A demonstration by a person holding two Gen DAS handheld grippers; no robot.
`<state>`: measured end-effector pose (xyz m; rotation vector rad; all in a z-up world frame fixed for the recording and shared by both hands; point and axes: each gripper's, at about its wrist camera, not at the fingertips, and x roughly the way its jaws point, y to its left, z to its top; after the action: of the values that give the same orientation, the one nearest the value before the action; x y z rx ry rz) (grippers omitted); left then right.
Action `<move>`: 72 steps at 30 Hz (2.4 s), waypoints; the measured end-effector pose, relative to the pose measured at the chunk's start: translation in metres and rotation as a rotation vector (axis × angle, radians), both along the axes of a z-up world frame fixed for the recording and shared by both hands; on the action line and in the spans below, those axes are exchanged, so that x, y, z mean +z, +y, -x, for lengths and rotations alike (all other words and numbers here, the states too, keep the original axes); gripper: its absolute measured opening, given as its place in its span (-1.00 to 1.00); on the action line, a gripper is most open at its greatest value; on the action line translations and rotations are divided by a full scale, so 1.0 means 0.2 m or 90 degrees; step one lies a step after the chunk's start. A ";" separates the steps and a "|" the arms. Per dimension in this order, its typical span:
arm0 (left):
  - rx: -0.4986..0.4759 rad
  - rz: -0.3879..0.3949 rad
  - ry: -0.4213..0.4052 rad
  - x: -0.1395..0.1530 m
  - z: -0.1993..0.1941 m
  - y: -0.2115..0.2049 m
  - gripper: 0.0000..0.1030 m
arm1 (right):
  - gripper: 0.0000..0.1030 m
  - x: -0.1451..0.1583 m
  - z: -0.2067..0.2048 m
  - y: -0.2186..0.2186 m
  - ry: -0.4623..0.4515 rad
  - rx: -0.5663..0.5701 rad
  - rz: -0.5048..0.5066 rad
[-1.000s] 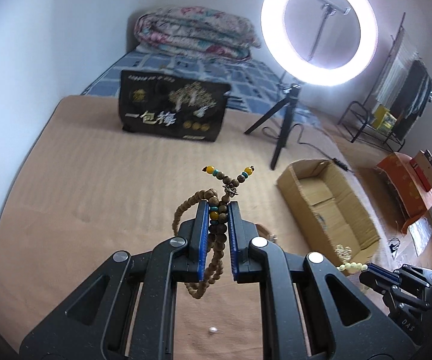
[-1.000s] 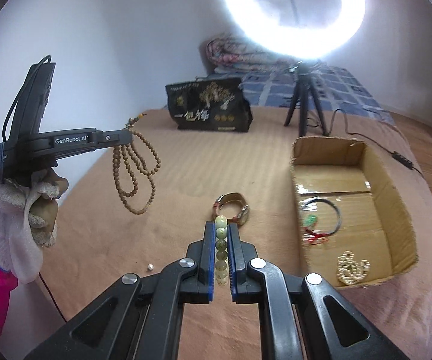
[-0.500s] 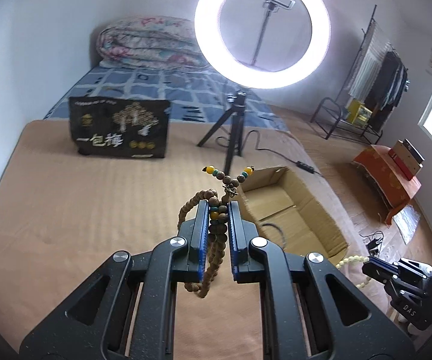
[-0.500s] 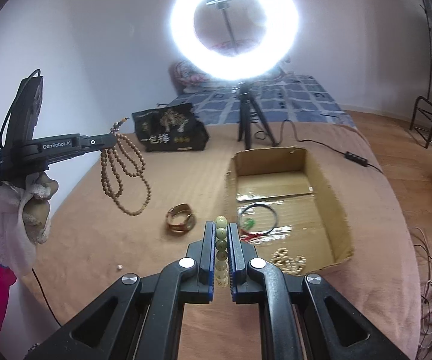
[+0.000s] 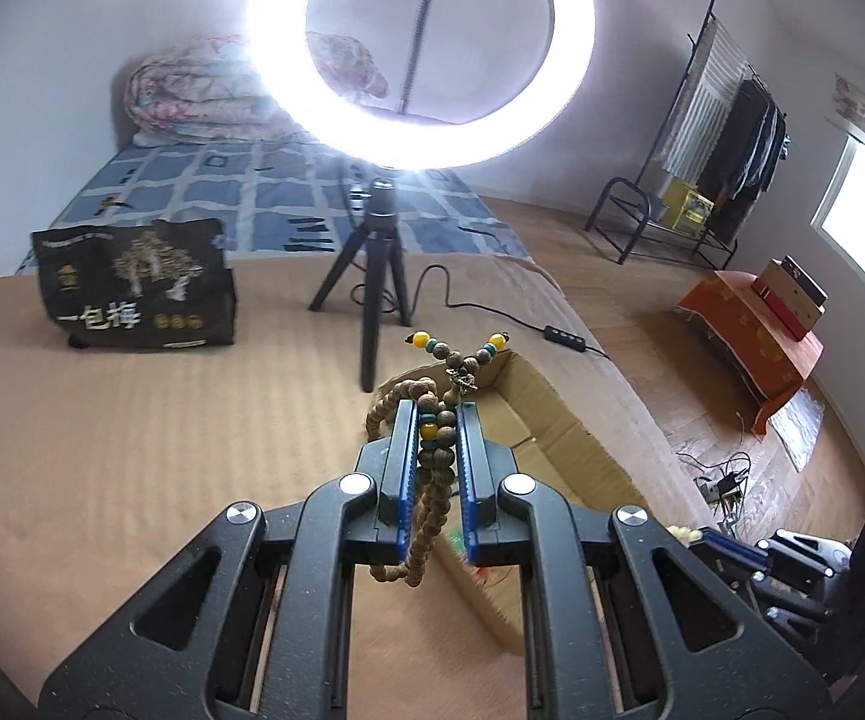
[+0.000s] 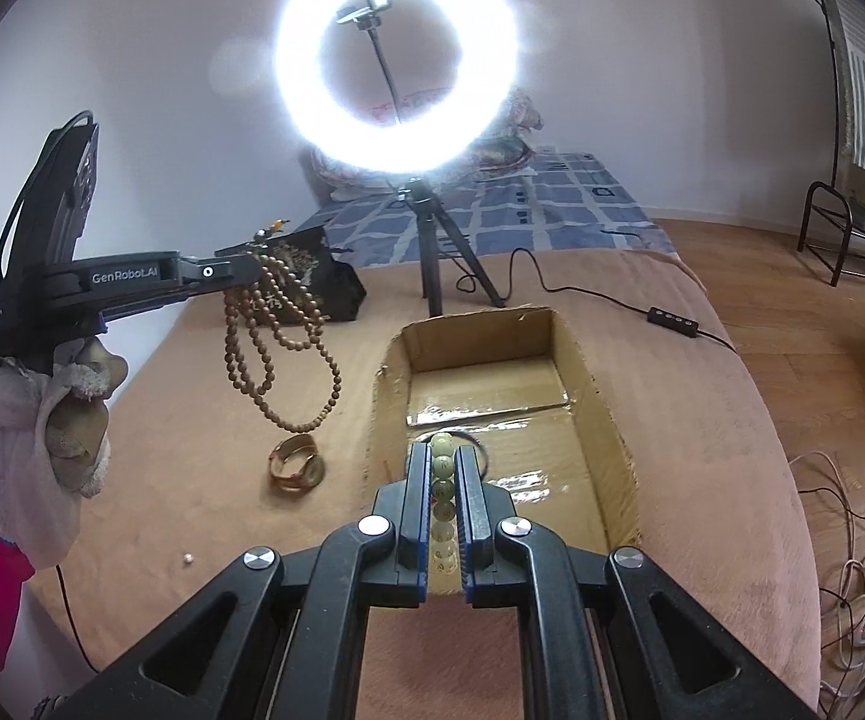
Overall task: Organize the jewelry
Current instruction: 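Lift the necklace with the left tool while the right tool carries the bracelet over the box, then open both tools over the box, dropping the necklace and bracelet inside, then move the left tool toward the white pearl while the right tool approaches the brown leather watch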
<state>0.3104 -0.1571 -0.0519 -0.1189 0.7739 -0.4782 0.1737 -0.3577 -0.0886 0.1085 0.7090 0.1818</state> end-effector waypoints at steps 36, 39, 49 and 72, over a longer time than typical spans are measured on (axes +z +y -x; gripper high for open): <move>-0.063 -0.042 0.023 -0.20 -0.25 -0.53 -0.80 | -0.88 -0.28 -0.25 -0.19 0.053 -0.032 -0.017; -0.063 -0.050 0.014 -0.19 -0.24 -0.54 -0.79 | -0.68 -0.28 -0.25 -0.19 0.049 -0.033 -0.010; -0.057 -0.055 -0.008 -0.15 -0.18 -0.53 0.04 | 0.25 -0.26 -0.22 -0.13 0.037 -0.039 0.017; -0.039 -0.055 -0.027 0.00 0.01 -0.31 0.04 | 1.00 -0.14 -0.05 -0.03 0.014 -0.060 0.041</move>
<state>0.3085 -0.2195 -0.0513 -0.0051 0.7569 -0.5034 0.1828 -0.3629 -0.1163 0.0817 0.7298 0.0679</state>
